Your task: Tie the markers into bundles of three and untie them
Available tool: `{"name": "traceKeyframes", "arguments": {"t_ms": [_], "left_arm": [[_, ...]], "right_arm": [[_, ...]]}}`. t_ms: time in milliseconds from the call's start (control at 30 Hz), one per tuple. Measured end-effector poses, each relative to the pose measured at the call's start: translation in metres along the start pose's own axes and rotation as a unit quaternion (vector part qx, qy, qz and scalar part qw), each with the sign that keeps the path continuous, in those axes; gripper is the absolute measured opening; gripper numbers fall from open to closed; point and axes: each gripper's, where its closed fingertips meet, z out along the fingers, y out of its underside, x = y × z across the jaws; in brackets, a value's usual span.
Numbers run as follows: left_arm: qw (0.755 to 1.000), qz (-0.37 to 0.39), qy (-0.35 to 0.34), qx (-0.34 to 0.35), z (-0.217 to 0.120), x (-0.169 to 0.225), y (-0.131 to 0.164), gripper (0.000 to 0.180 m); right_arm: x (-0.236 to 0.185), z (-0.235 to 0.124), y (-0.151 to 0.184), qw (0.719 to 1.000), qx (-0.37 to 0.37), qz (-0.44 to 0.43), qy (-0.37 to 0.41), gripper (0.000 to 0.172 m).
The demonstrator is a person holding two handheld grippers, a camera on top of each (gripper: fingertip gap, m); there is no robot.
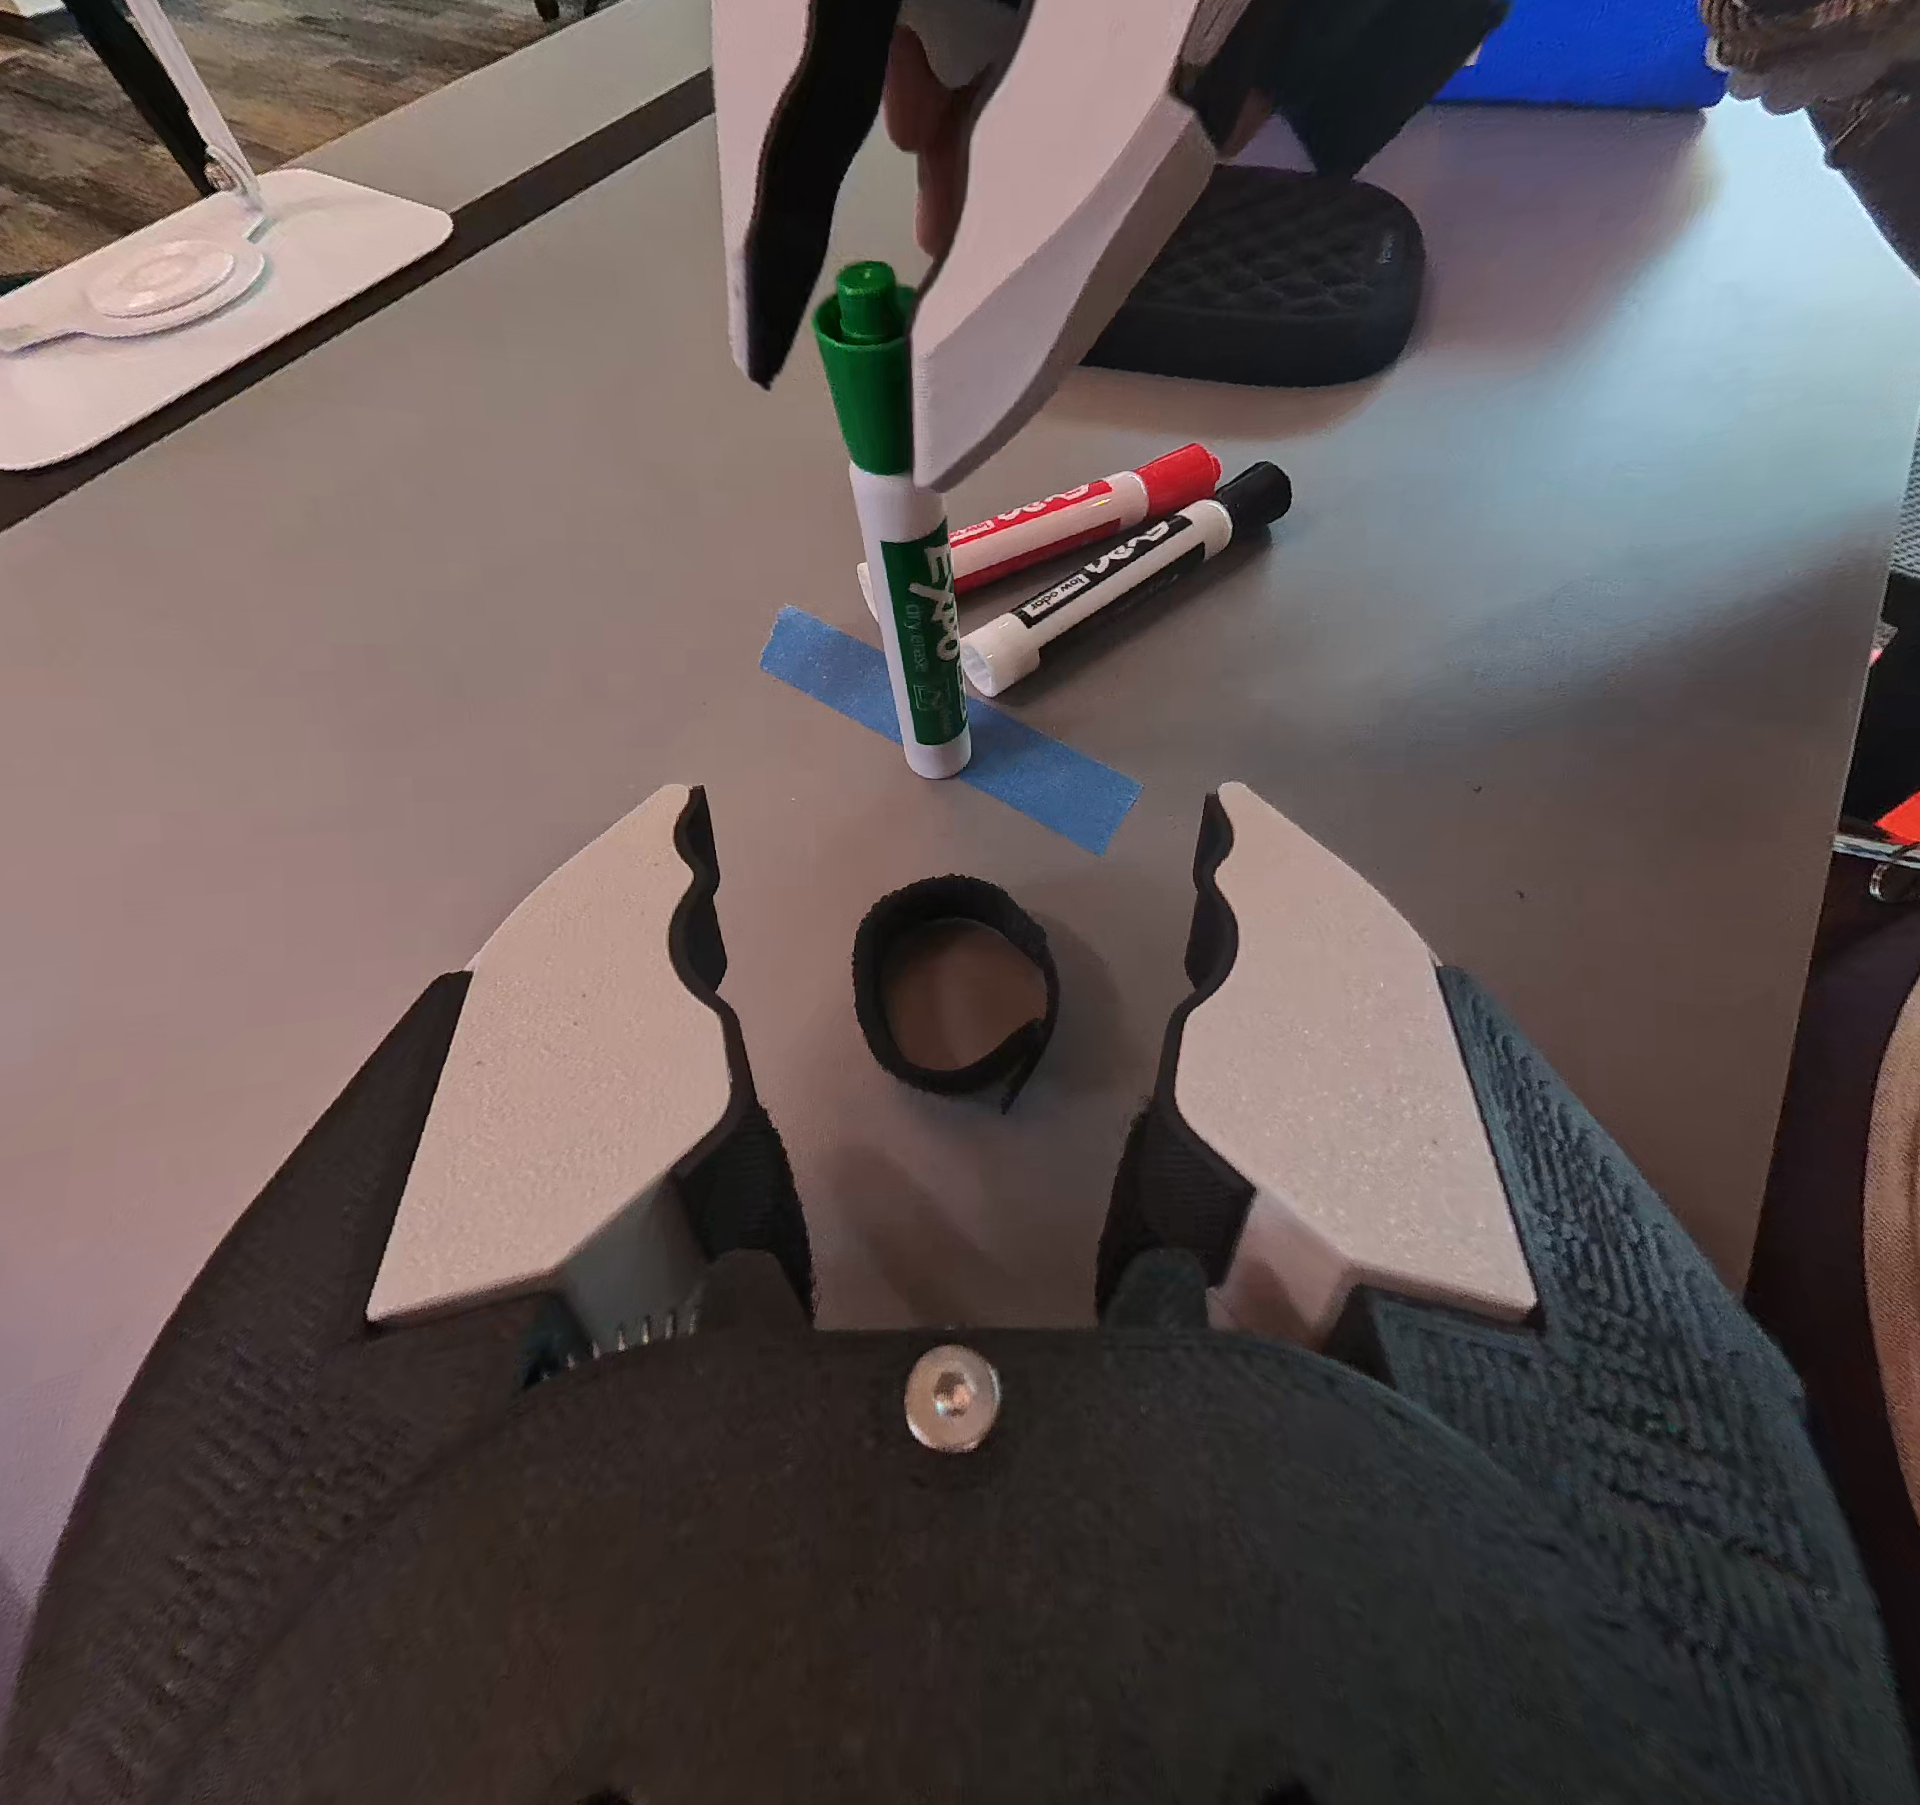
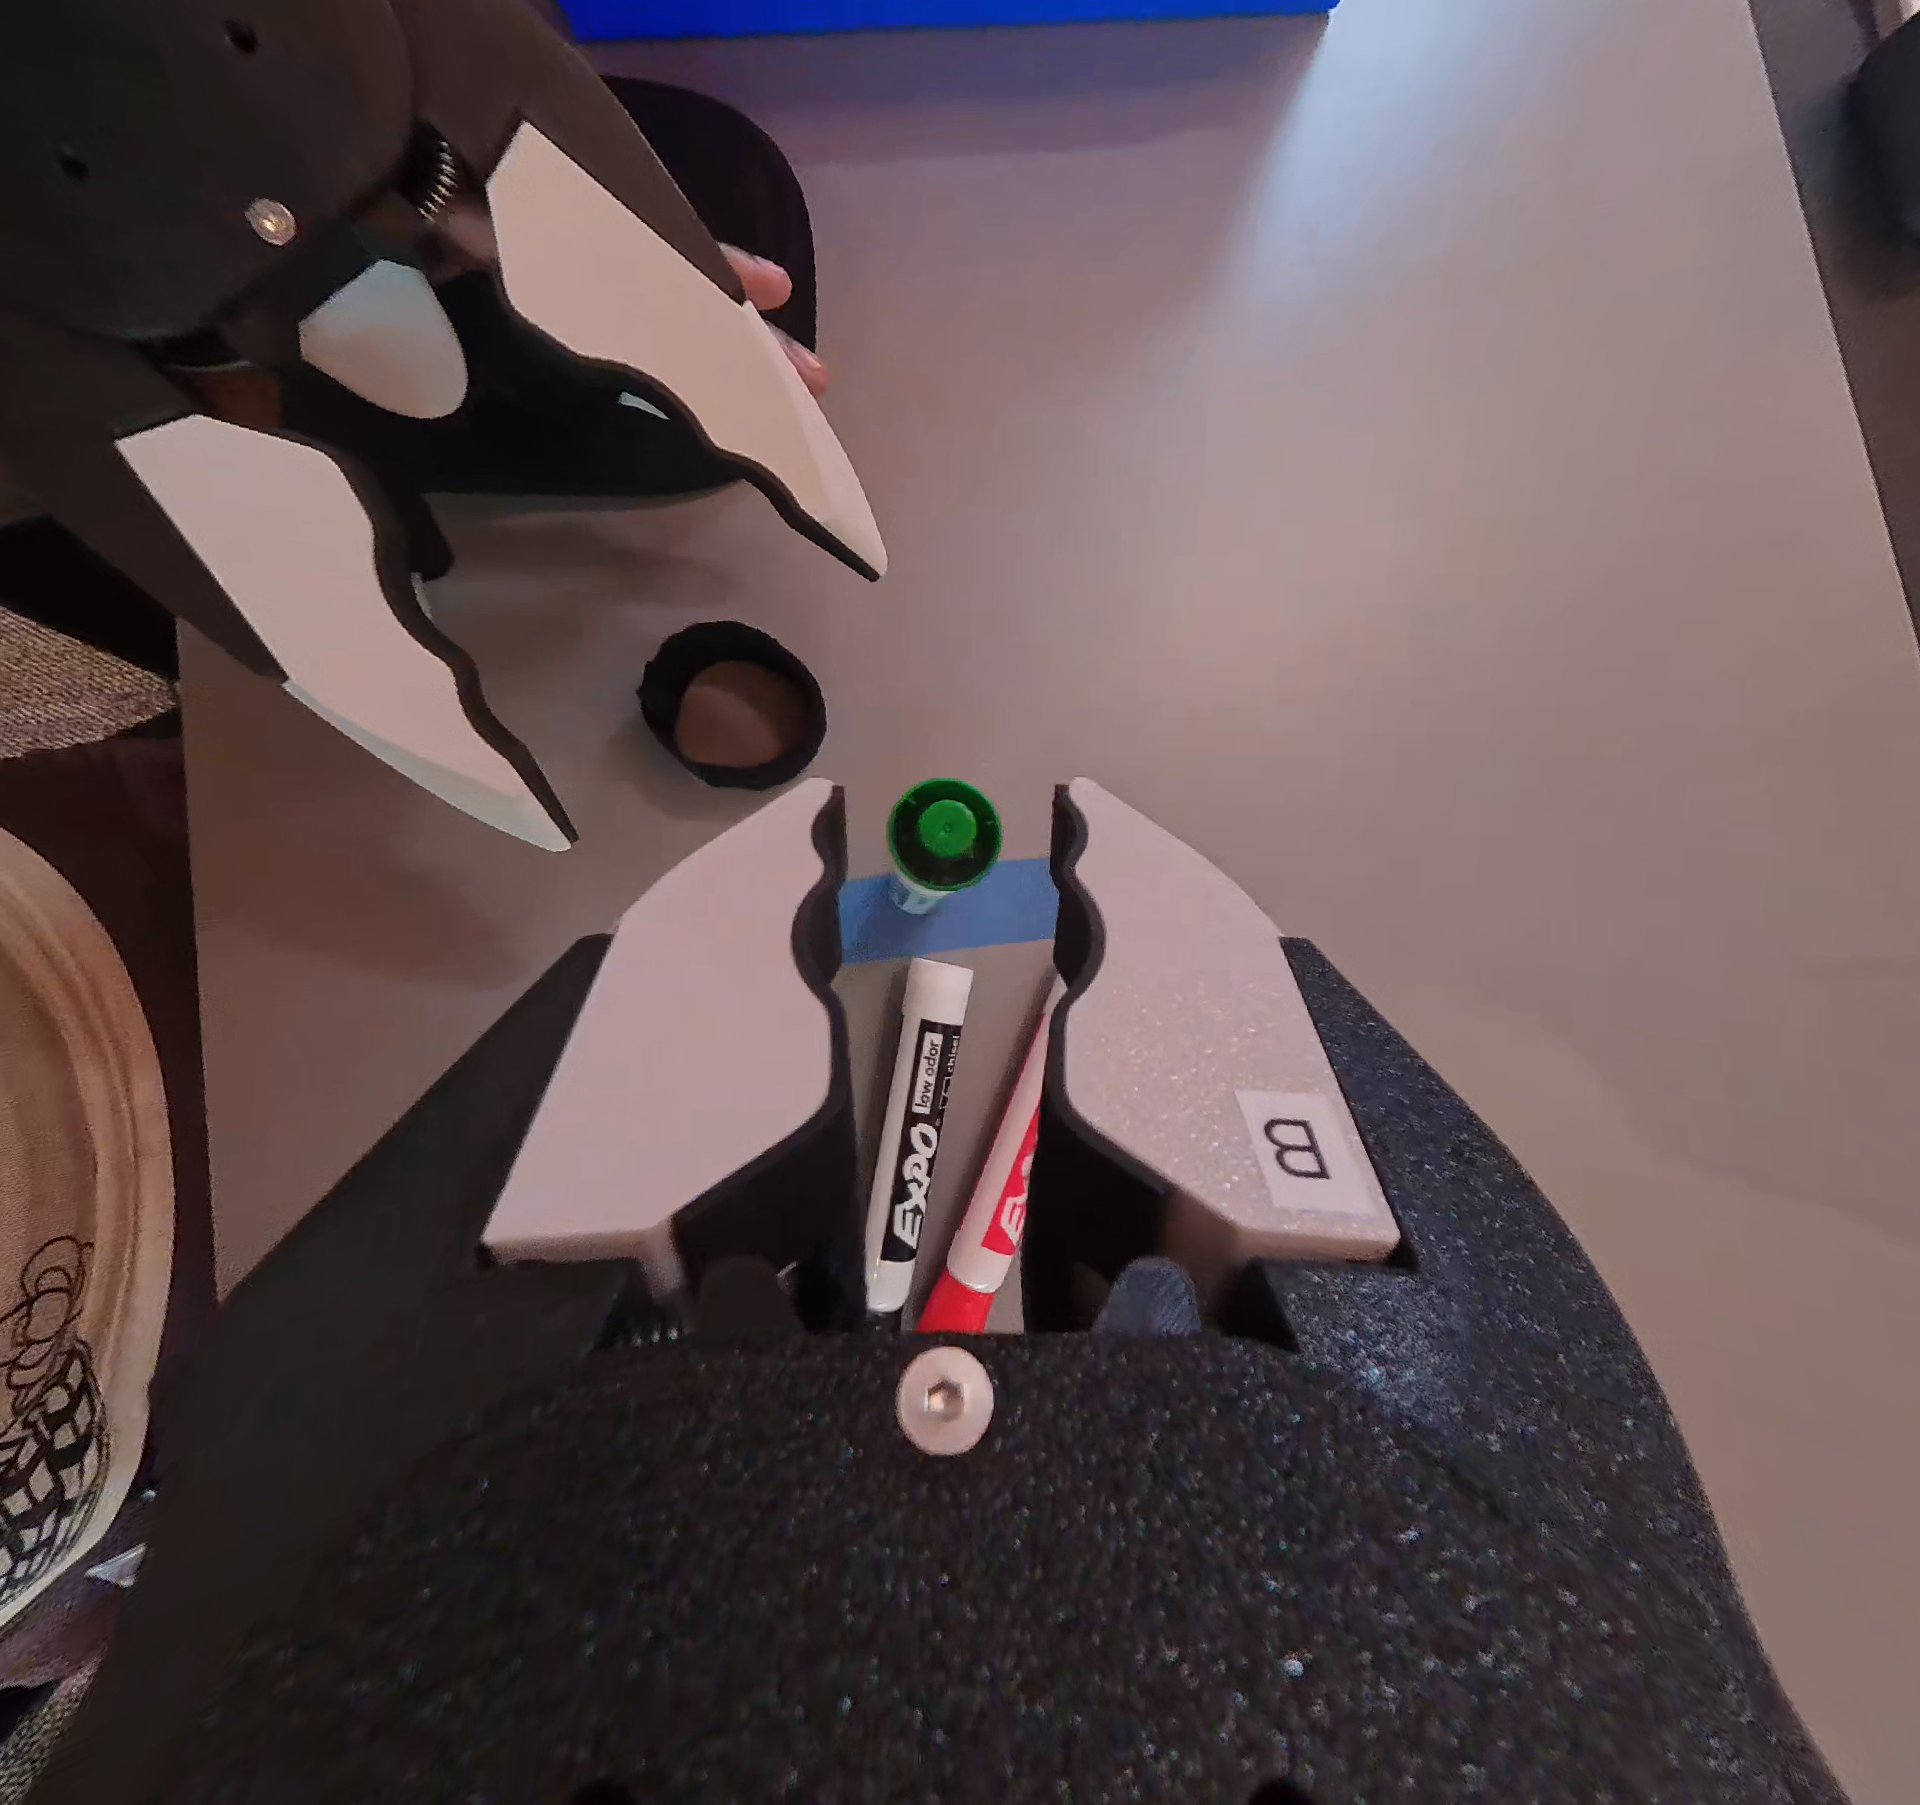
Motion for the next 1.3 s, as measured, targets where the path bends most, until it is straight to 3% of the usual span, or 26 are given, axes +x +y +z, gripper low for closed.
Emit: {"name": "traceKeyframes", "arguments": {"t_ms": [200,333,467,600,733,1000,1167,1300], "left_arm": [[1.000,0.001,-0.004,0.006,-0.002,0.001,-0.004,0.088],[0.999,0.024,-0.023,0.030,-0.008,0.004,-0.014,0.086],[0.993,0.077,-0.042,0.083,-0.015,0.016,-0.031,0.072],[0.982,0.126,-0.021,0.137,-0.018,0.041,-0.052,0.061],[0.985,0.130,0.013,0.117,-0.001,0.057,-0.052,0.056],[0.973,0.226,0.019,0.043,0.047,0.083,-0.040,0.054],[0.960,0.273,-0.059,0.012,0.067,0.073,-0.036,0.053],[0.967,0.251,-0.016,0.036,0.069,0.092,-0.038,0.021]], "right_arm": [[-0.003,-0.025,0.007,0.999,0.035,0.015,-0.006,0.054],[-0.012,-0.046,0.064,0.998,0.047,0.037,-0.012,0.041],[-0.030,-0.034,0.136,0.998,0.014,0.054,-0.015,0.039],[-0.030,-0.028,0.154,0.999,0.024,0.040,0.027,0.030],[-0.026,-0.018,0.170,0.999,-0.023,0.029,0.038,0.020],[-0.042,-0.051,0.144,1.000,-0.019,-0.007,0.000,0.019],[-0.063,-0.079,0.105,0.998,-0.004,-0.044,-0.034,0.019],[-0.072,-0.093,0.073,0.996,0.059,-0.057,-0.041,0.019]]}}
